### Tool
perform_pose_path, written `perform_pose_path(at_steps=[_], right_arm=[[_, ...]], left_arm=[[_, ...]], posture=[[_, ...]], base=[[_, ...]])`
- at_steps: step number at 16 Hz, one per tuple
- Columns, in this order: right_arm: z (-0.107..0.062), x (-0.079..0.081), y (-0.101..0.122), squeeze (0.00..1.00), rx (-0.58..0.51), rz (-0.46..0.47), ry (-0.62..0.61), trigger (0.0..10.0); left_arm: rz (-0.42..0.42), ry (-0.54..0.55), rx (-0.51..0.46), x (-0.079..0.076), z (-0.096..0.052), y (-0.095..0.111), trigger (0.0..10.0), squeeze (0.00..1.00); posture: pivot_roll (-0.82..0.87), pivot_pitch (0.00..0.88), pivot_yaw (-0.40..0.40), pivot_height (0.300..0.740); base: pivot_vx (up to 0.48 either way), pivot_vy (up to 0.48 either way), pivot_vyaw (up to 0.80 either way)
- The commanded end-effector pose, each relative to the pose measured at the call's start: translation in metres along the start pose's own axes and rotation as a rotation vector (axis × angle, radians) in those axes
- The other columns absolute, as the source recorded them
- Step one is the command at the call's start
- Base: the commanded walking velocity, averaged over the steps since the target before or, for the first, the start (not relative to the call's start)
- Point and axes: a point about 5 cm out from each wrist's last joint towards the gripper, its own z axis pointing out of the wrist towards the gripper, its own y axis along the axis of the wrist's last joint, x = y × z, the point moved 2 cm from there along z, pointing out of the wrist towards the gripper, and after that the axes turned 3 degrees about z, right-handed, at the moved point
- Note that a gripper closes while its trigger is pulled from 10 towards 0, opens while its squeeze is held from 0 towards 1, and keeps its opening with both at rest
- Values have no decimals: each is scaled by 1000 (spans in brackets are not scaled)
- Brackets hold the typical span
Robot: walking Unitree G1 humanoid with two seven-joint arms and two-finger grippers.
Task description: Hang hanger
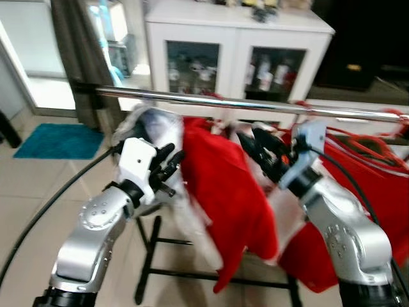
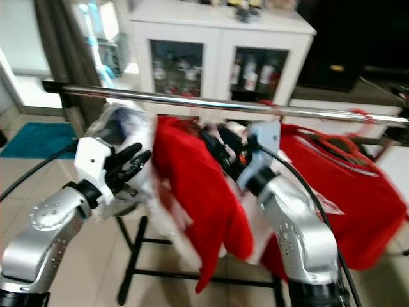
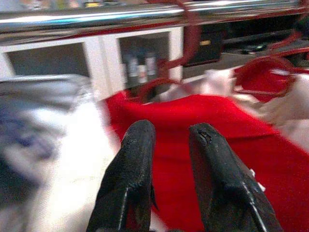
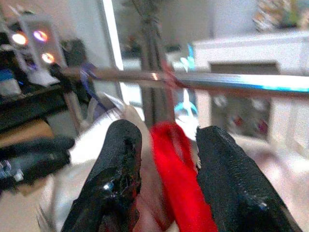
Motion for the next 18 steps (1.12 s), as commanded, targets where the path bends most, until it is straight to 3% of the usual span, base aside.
perform_pose_path(at_steps=[1, 4, 5, 6, 9, 10, 11, 14, 15, 18], right_arm=[[0, 4, 8, 0, -31, -9, 15, 10000], [-1, 4, 10, 0, -29, -28, 9, 10000], [-1, 3, 10, 698, -30, -30, 8, 10000], [0, -1, 11, 1000, -23, -41, -18, 10000], [14, -22, 8, 1000, 53, -146, -120, 10000], [23, -27, 6, 1000, 107, -196, -102, 10000], [27, -29, 5, 1000, 122, -207, -96, 10000], [64, -56, 2, 988, 185, -313, -170, 10000], [71, -62, 5, 0, 183, -329, -201, 10000], [71, -71, 10, 0, 109, -253, -239, 10000]], left_arm=[[22, 8, 2, 2, -2, 2, 10000, 0], [12, -6, -2, 1, -4, 3, 10000, 0], [2, -12, -4, 1, -4, 2, 10000, 0], [-5, -44, -10, -1, -6, 3, 10000, 0], [-13, -214, 16, -10, -20, 1, 10000, 0], [-22, -246, 26, -9, -23, 1, 10000, 0], [-20, -255, 32, -9, -24, 0, 10000, 0], [-4, -258, 64, 3, -33, -1, 10000, 0], [-1, -253, 62, 4, -34, 0, 10000, 0], [-12, -153, 59, 3, -27, -3, 10000, 0]], posture=[[-95, 0, -19, 740], [-92, 0, -24, 740], [-92, 0, -24, 740], [-91, 0, -25, 740], [-88, 0, -19, 740], [-89, 0, -15, 740], [-89, 0, -13, 740], [-82, 0, -10, 740], [-75, 0, -15, 740], [-69, 0, -27, 740]], base=[[0, -480, 0], [0, -320, 0], [0, 0, 0], [0, 0, 0], [0, 0, 0], [0, 0, 0], [0, 0, 0], [0, 0, 0], [0, 0, 0], [0, 0, 0]])
